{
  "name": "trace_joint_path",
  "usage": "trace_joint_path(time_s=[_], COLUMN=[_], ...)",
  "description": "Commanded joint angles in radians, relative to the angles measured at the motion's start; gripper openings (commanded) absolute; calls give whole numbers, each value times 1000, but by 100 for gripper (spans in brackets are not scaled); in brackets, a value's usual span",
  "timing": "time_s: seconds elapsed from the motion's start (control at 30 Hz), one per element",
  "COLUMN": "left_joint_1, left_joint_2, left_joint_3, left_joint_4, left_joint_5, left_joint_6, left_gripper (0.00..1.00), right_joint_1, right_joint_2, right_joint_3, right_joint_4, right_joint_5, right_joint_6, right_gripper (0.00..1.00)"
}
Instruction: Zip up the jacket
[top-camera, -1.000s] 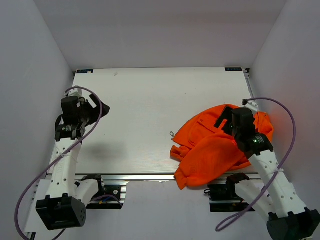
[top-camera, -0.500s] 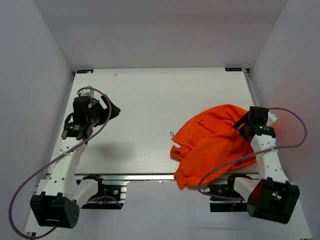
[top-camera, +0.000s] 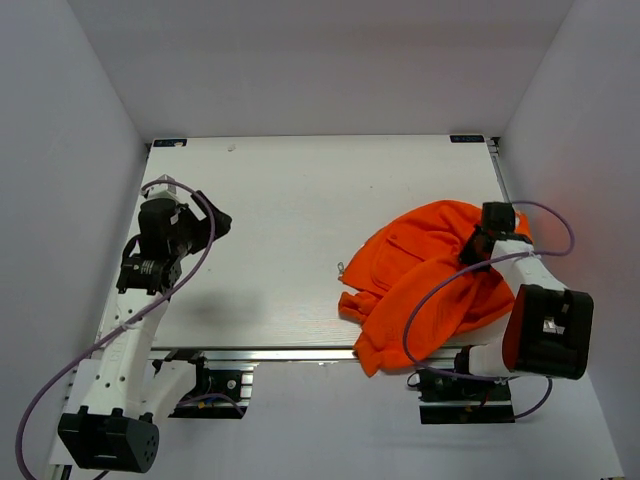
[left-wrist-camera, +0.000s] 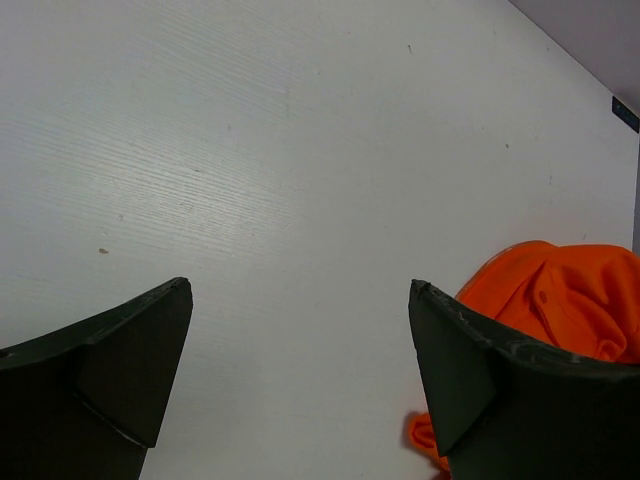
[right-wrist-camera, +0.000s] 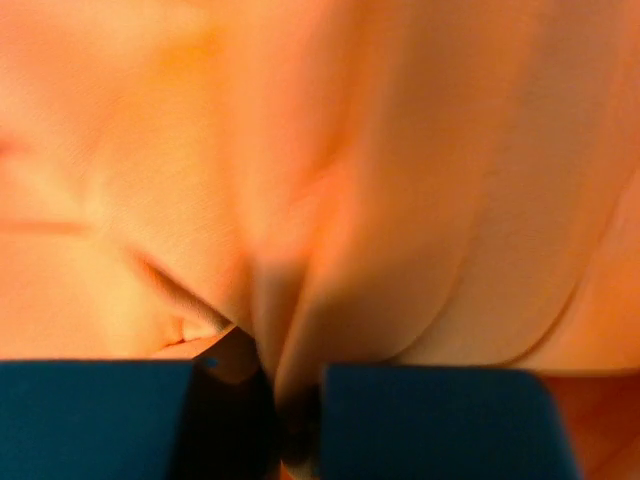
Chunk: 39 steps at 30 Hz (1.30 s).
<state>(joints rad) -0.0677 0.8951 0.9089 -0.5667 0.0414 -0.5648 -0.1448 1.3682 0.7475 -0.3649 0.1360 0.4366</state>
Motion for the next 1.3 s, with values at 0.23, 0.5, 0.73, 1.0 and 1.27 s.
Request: trace_joint_path(time_s=[0.23,0.5,0.73,1.0,1.27], left_joint_1=[-1,-1,-1,-1,-33], left_joint_2=[-53,-73,-119,-99,200], left_joint_3=[22,120,252,257,226], left_joint_4=[-62,-182,-338,-268,-159], left_joint_5=[-83,-202,-379,-295,-14], left_joint_6=[-43,-58,-89,-66,43], left_gripper=[98,98,98,98,98], right_joint_1=[649,834,733,574,660], right_joint_2=[182,79,-260,-419,-380], right_joint_3=[921,959,206,41,173], right_joint_4=[-8,48,46,-135,-149], right_joint_5=[-84,-89,143,201,91], right_joint_6=[-341,-377,-167,-5,-142], right_gripper=[0,0,6,89,89])
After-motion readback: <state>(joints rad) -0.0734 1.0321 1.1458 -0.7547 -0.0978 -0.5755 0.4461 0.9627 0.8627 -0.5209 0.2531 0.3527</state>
